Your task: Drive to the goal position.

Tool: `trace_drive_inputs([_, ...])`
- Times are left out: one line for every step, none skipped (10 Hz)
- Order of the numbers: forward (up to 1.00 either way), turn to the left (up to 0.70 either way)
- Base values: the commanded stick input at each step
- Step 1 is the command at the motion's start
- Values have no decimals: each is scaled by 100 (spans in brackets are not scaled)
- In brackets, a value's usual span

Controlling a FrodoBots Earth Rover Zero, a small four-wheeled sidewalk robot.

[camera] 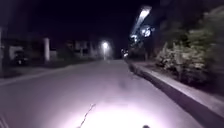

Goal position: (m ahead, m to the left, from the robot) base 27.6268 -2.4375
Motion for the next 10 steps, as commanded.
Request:
trace_drive_inputs([70,1])
trace_drive_inputs([70,1])
trace_drive_inputs([70,1])
trace_drive_inputs([70,1])
trace_drive_inputs([70,1])
trace_drive_inputs([70,1])
trace_drive_inputs([70,1])
trace_drive_inputs([70,1])
trace_drive_inputs([70,1])
trace_drive_inputs([70,1])
